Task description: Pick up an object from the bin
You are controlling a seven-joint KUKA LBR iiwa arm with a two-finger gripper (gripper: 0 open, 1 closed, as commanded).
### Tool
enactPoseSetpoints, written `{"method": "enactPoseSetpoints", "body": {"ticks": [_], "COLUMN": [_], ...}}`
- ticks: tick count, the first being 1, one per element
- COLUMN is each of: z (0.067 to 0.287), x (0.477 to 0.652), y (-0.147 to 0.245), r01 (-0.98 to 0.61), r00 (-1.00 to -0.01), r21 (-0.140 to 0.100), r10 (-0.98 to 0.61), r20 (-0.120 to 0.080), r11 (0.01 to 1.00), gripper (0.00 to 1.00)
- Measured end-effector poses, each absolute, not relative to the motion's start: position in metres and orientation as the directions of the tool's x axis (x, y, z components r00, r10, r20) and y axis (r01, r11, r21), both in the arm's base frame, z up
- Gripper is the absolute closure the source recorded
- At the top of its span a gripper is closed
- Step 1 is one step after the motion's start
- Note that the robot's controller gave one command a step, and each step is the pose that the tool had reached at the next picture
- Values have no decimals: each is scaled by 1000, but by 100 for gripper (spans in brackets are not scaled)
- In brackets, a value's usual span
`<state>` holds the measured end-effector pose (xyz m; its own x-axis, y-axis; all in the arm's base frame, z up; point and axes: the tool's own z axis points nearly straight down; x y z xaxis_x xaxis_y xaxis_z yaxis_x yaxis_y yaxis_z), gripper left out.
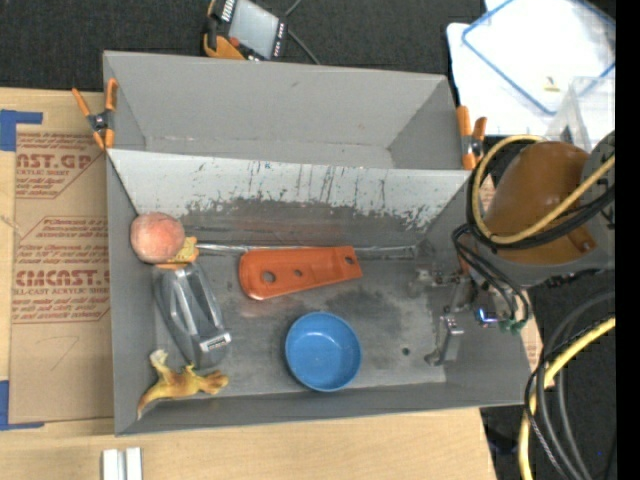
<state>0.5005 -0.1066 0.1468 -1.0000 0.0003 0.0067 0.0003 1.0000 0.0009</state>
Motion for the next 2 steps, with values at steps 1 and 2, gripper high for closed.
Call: {"method": "enactPoseSetpoints", "body": {"ticks": [1, 2], "z": [150, 69], "x": [503, 507], "y": [-106, -6], "r01": [-1, -90], "r00": [-1000, -996], "r21": [0, 3], "r10": [-1, -90], "r20": [-1, 2], "r11": [1000, 996], "gripper": [0, 0]}}
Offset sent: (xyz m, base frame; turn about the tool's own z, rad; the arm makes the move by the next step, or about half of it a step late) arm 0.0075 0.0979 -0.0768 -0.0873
